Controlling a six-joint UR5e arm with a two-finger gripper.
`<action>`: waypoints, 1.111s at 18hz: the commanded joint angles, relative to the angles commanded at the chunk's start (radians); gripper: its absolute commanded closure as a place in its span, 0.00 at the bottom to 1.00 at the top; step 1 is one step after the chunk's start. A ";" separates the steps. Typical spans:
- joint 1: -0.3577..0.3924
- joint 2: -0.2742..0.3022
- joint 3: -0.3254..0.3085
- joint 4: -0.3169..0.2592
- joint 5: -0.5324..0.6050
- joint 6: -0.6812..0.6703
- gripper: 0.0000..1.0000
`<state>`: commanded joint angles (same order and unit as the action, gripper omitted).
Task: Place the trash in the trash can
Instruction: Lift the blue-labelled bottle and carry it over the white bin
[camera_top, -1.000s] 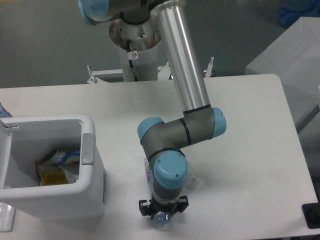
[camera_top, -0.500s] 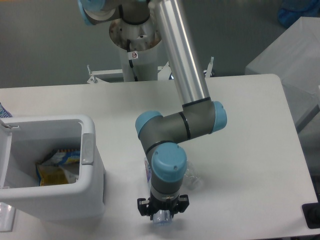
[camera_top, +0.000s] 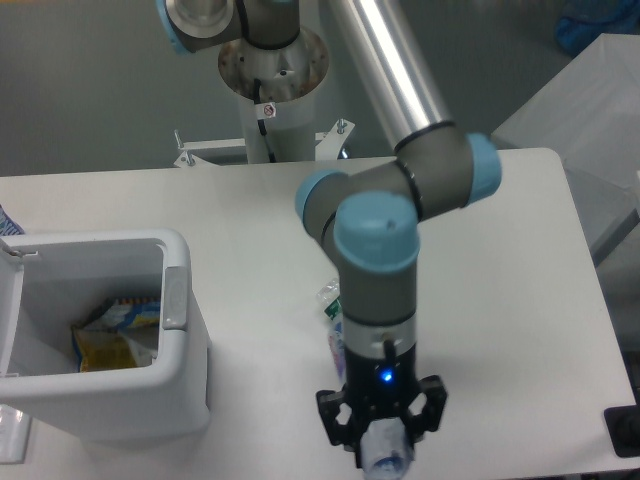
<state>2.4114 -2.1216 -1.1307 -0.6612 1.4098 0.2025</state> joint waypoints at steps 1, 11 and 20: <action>-0.003 0.024 0.000 0.002 -0.002 -0.002 0.37; -0.086 0.189 -0.021 0.014 -0.068 -0.084 0.37; -0.273 0.215 -0.038 0.014 -0.064 -0.089 0.37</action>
<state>2.1385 -1.9067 -1.1689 -0.6473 1.3453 0.1135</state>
